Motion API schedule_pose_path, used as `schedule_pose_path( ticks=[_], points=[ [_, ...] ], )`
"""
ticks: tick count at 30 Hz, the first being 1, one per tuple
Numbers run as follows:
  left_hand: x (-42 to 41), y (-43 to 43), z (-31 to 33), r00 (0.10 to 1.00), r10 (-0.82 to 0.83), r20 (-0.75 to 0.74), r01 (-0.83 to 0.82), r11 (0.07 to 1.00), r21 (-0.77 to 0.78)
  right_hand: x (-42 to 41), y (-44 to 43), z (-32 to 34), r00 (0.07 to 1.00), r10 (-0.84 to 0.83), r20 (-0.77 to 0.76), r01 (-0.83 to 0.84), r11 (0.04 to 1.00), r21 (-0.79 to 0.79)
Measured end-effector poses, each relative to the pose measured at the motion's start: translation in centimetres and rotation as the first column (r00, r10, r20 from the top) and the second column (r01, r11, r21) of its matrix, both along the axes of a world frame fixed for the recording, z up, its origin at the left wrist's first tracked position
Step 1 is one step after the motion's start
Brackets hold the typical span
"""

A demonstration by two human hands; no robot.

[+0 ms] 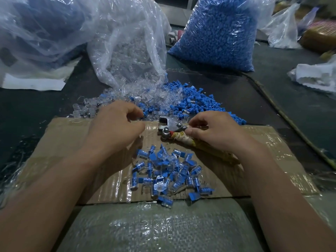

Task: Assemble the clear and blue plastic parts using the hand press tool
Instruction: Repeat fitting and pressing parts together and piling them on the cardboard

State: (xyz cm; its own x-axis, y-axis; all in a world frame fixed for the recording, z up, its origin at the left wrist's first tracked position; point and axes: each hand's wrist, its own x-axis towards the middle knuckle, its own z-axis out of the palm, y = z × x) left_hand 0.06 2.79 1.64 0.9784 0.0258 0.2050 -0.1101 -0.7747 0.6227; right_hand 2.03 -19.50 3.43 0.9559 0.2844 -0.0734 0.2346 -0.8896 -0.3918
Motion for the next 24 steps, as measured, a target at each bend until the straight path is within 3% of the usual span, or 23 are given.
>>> schedule_pose_path(
  ticks=[4,8,15,21,24],
  points=[
    [-0.2,-0.2,0.2,0.989,-0.088,-0.123,0.098,0.992,0.081,0.1,0.0,-0.2,1.000,0.005,0.015,-0.005,1.000,0.010],
    [0.2,-0.1,-0.2,0.994,-0.070,-0.086,0.079,0.991,0.108,0.5,-0.1,-0.5,0.998,-0.018,0.059,0.018,1.000,0.011],
    [-0.6,-0.9,0.2,0.999,-0.047,0.022,0.050,0.973,-0.226,1.5,-0.7,-0.8,0.913,-0.287,0.289,0.229,0.948,0.219],
    [-1.1,-1.4,0.6,0.998,-0.048,-0.042,0.021,0.868,-0.496,2.4,-1.9,-1.0,0.868,-0.414,0.275,0.351,0.902,0.251],
    [-1.2,-1.6,0.6,0.997,-0.057,-0.051,0.023,0.854,-0.520,2.6,-2.0,-1.3,0.889,-0.385,0.246,0.340,0.917,0.206]
  ],
)
